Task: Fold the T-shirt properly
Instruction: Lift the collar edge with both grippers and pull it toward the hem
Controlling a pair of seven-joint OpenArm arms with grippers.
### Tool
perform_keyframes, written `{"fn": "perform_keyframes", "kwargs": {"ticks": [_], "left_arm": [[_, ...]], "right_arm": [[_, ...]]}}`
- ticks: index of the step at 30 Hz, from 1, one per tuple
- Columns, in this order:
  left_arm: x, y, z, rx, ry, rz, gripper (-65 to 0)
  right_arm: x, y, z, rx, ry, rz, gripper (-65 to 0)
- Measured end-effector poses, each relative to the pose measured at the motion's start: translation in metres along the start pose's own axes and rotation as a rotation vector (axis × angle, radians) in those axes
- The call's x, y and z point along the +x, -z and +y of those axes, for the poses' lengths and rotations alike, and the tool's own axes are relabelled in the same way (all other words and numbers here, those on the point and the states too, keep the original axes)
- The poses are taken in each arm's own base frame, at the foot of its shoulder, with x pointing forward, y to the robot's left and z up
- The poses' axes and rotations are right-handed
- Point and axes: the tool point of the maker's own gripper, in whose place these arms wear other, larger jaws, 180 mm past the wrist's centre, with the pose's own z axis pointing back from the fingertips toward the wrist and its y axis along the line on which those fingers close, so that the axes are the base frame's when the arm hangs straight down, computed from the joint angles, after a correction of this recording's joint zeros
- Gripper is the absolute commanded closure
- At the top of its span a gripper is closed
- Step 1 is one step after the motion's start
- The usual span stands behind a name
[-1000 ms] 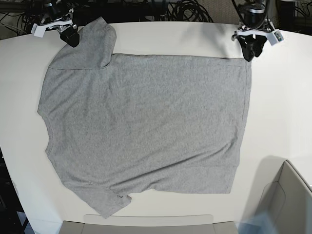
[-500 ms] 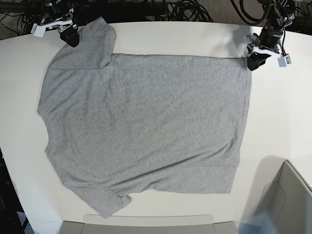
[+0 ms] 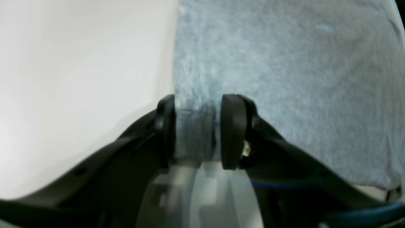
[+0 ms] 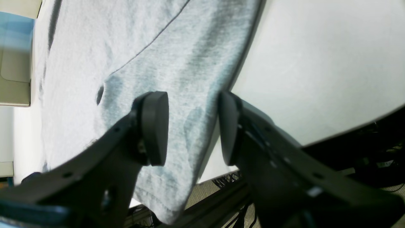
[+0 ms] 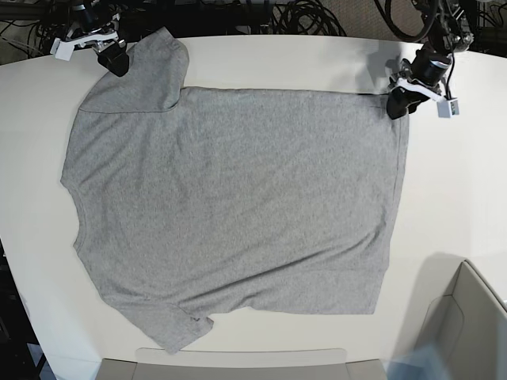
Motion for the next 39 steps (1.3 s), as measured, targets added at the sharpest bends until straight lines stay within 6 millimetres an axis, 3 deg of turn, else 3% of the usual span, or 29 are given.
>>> {"fn": "perform_keyframes", "kwargs": {"ticks": [3, 9, 10, 20, 23, 28, 32, 39], "left_arm": [[-0.003, 0.003, -0.006, -0.015, 0.004, 0.007, -17.4], [-0.005, 0.003, -0.003, -0.002, 0.003, 0.015, 0.0], [-0.005, 0.003, -0.003, -0.002, 0.002, 0.015, 0.0], [-0.010, -0.009, -0.002, 0.036, 0.095, 0.041, 0.0], [-0.015, -0.020, -0.003, 0.054, 0.129, 0.065, 0.0], [-0.018, -0.028, -0.005, 0.058, 0.152, 0.074, 0.0], [-0.023, -0.033, 0.000, 0.071, 0.149, 0.086, 0.0], [-0.012, -0.047, 0.024, 0.145, 0.132, 0.063, 0.0]], "right_arm": [[0.000, 0.000, 0.003, 0.003, -0.001, 0.004, -23.1], [-0.011, -0.003, 0.003, -0.010, 0.002, 0.055, -0.7], [-0.013, -0.005, 0.001, -0.016, 0.002, 0.059, 0.0], [-0.009, -0.009, 0.002, -0.024, -0.001, 0.058, 0.0], [0.014, -0.017, -0.001, -0.034, -0.015, 0.004, 0.0], [0.050, -0.024, 0.017, 0.047, -0.034, -0.096, 0.0], [0.055, -0.034, 0.011, 0.018, -0.026, -0.118, 0.0], [0.061, -0.034, 0.013, 0.024, -0.046, -0.130, 0.0]]}}
